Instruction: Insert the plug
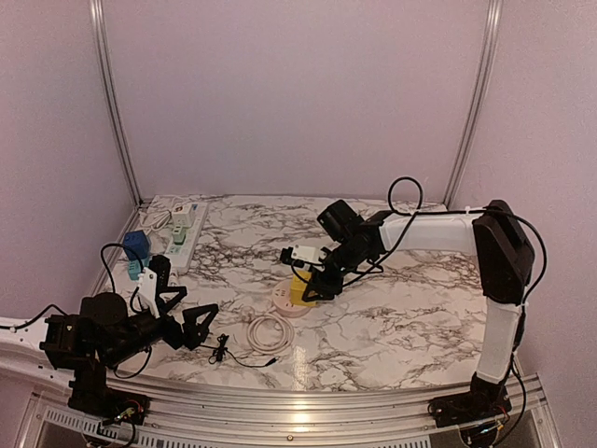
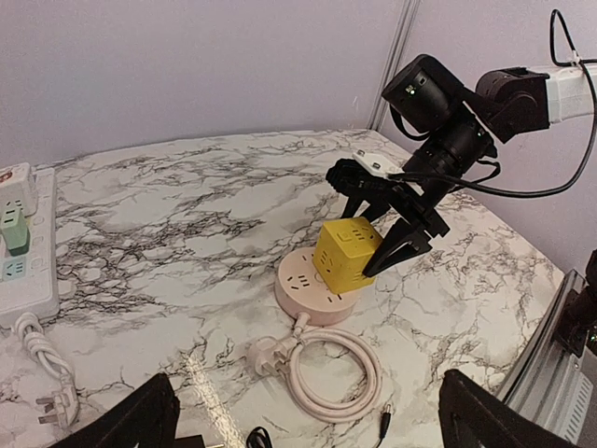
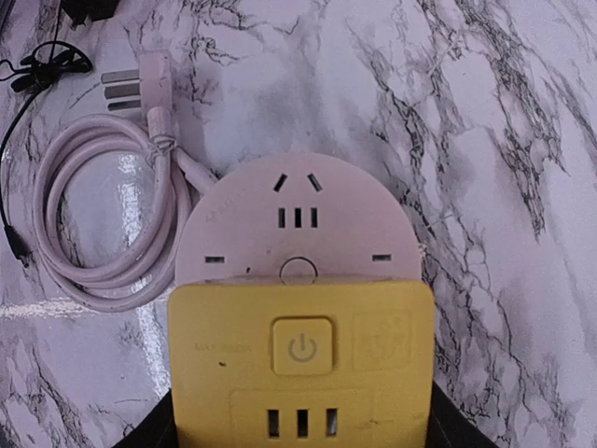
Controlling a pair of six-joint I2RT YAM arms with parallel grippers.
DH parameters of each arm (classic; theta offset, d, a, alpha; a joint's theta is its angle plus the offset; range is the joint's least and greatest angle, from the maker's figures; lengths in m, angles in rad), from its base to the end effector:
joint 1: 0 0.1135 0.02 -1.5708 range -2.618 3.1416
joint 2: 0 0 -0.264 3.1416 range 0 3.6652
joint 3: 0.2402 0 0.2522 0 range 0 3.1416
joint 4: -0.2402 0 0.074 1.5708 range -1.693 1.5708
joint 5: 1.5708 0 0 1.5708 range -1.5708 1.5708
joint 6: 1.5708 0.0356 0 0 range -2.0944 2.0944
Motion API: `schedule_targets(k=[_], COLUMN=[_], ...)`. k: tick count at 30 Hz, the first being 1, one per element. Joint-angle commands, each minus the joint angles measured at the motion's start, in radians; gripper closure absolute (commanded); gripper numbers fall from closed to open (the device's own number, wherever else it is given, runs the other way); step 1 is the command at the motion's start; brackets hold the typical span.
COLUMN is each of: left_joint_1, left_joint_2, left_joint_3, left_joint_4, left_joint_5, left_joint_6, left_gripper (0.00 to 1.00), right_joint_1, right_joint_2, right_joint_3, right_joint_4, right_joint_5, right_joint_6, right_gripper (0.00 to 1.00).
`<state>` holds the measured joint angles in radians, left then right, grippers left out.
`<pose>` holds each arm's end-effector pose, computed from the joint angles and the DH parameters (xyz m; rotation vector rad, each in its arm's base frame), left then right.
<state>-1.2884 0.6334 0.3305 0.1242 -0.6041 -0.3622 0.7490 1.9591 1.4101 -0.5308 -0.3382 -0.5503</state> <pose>0.0642 -0.1486 0.2356 0.3657 1.7292 -0.6886 0.2929 0.2885 0.1863 -1.6878 2.0350 0.5144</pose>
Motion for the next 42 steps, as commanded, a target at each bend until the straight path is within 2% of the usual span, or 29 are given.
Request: schedule_targets(k=[1, 11, 17, 37, 42], left_joint_1=[0.004, 0.004, 0.004, 0.004, 0.004], left_joint_2=[-0.010, -0.005, -0.003, 0.013, 0.018], left_joint_3=[-0.016, -0.010, -0.006, 0.022, 0.022], left_joint_4=[-0.008, -0.008, -0.007, -0.016, -0.012], left_joint_5=[-0.014, -0.014, -0.014, -0.016, -0.014], left_joint_6=[-0.014, -0.010, -0.006, 0.011, 0.009], left_gripper=[0.01, 0.01, 0.01, 0.01, 0.01], right_joint_1=[0.006, 0.006, 0.006, 0.006, 0.006], right_joint_2=[-0.047, -0.087, -0.088, -0.121, -0.130], right_joint_3=[0.003, -0.015, -0.035, -0.019, -0.026], right_joint_4=[-0.064, -0.032, -0.016, -0.070, -0.067], right_joint_5=[0.050, 0.059, 0.078, 0.116, 0.114], right_joint_6=[0.008, 0.009, 0.020, -0.006, -0.006], right_gripper=[0.86, 0.83, 0.69, 0.41, 0.37])
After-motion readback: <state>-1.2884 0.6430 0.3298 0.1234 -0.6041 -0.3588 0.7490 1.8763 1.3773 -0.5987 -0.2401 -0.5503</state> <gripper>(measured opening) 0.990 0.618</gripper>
